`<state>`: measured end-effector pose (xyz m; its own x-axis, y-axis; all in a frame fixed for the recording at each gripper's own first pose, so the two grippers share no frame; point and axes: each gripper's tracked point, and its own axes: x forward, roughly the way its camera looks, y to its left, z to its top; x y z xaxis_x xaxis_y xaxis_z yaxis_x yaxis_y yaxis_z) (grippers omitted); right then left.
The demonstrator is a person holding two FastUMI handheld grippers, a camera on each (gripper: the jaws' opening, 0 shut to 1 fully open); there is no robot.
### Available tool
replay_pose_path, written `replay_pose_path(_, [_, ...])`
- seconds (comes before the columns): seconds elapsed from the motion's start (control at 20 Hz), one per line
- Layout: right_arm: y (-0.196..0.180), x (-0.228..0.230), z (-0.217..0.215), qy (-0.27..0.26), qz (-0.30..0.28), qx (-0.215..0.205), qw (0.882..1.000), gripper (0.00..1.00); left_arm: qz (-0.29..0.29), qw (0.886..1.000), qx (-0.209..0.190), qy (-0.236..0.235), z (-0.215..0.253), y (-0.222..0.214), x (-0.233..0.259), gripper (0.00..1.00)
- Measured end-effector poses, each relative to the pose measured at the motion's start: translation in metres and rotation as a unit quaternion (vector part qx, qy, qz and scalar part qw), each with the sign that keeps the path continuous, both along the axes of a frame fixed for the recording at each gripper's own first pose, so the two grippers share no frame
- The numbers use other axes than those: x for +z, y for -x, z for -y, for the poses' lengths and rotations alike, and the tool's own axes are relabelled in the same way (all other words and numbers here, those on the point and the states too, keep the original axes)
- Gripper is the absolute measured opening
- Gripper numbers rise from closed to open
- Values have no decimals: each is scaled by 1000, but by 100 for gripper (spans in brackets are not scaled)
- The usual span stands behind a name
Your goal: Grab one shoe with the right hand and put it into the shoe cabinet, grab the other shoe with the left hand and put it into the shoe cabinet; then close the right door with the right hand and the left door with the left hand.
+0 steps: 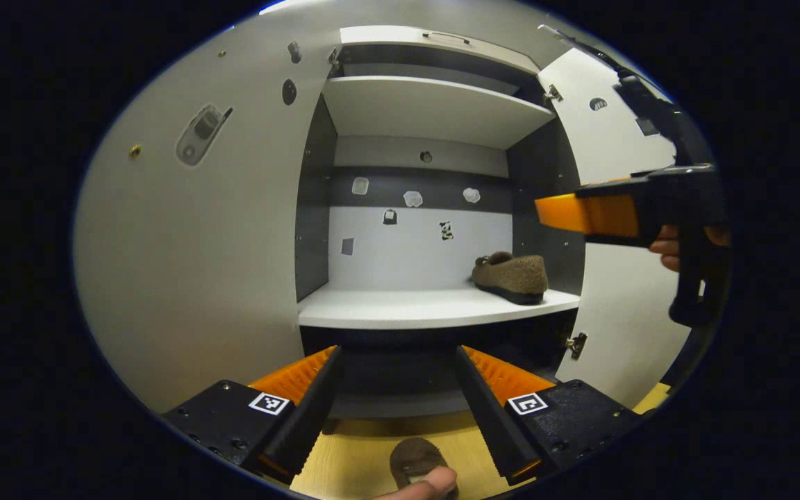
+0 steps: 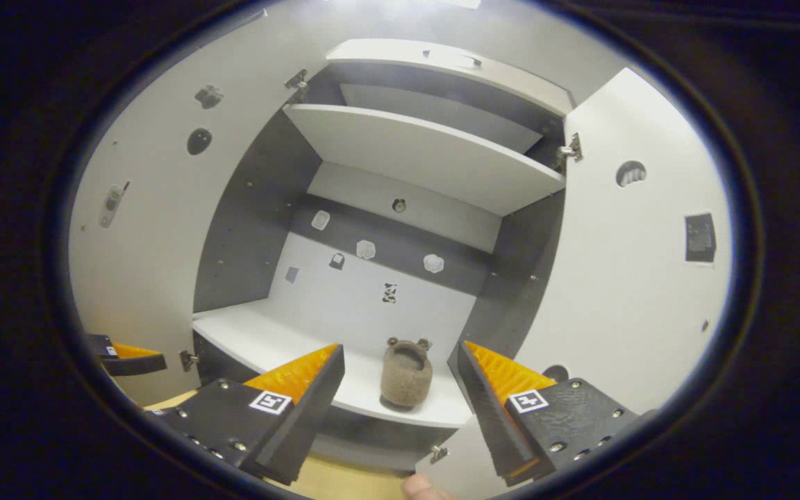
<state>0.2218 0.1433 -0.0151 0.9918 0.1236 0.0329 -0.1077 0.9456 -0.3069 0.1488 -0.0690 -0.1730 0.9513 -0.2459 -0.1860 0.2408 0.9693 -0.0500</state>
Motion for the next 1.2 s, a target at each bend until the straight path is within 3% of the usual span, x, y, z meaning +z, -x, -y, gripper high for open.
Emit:
replay_pose_path(0.2, [38,-31,23,-66,5,-9,998,98,-49,999,-12,-1,7,12,-52,99])
replay_pose_path(0.35, [57,-58,40,-87,1,-17,996,99,-96,995,-16,-7,10,23,-97,99])
replay_pose_path(0.6, [81,-92,55,-173,-26,-4,985,99,-184,983,-19,-5,8,49,-174,100])
replay_pose_path(0.7, [88,-100,50,-177,-30,21,984,98,-217,976,-18,-4,5,60,-202,99])
replay_pose_path(0.9, [89,-104,63,-183,-24,5,983,99,-251,968,-11,4,2,65,-230,95])
replay_pose_path(1.1, [91,-108,69,-204,-24,18,979,99,-326,945,0,-23,-7,78,-273,92])
replay_pose_path(1.2, [91,-109,74,-202,-22,15,979,99,-329,944,-23,1,5,77,-281,82])
